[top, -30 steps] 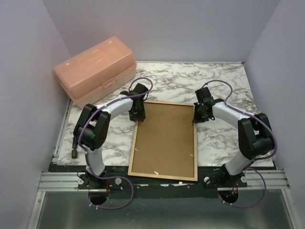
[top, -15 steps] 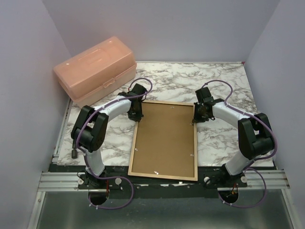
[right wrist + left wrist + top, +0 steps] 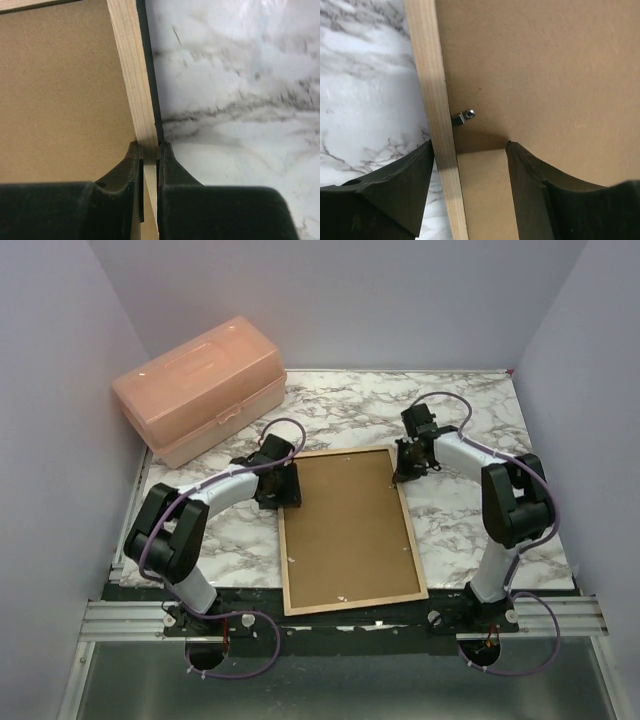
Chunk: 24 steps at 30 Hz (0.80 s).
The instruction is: Put the photo into the frame
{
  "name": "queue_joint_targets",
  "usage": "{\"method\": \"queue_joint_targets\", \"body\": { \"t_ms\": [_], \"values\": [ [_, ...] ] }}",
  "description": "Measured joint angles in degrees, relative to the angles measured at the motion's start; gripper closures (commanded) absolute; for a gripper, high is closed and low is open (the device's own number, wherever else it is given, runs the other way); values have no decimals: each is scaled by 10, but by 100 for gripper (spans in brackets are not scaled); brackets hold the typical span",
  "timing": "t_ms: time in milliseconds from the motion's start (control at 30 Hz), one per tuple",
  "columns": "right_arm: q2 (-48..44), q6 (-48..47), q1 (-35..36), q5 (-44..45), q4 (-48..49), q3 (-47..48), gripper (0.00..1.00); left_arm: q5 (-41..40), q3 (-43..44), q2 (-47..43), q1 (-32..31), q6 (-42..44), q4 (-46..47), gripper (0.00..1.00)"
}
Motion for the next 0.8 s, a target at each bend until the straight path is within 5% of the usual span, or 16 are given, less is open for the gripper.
{"method": "queue_joint_targets", "body": {
  "t_ms": [233,567,800],
  "values": [
    [102,-42,-1,-45,-12,133,88,29,-91,-79,-10,-24,43,38],
    [181,-3,3,-75,9,243,11,112,-169,-146,-119,-114,71,24],
    [122,30,10,22,-19,228,1,114,-238,-250,-120,-159,55,18]
  ]
}}
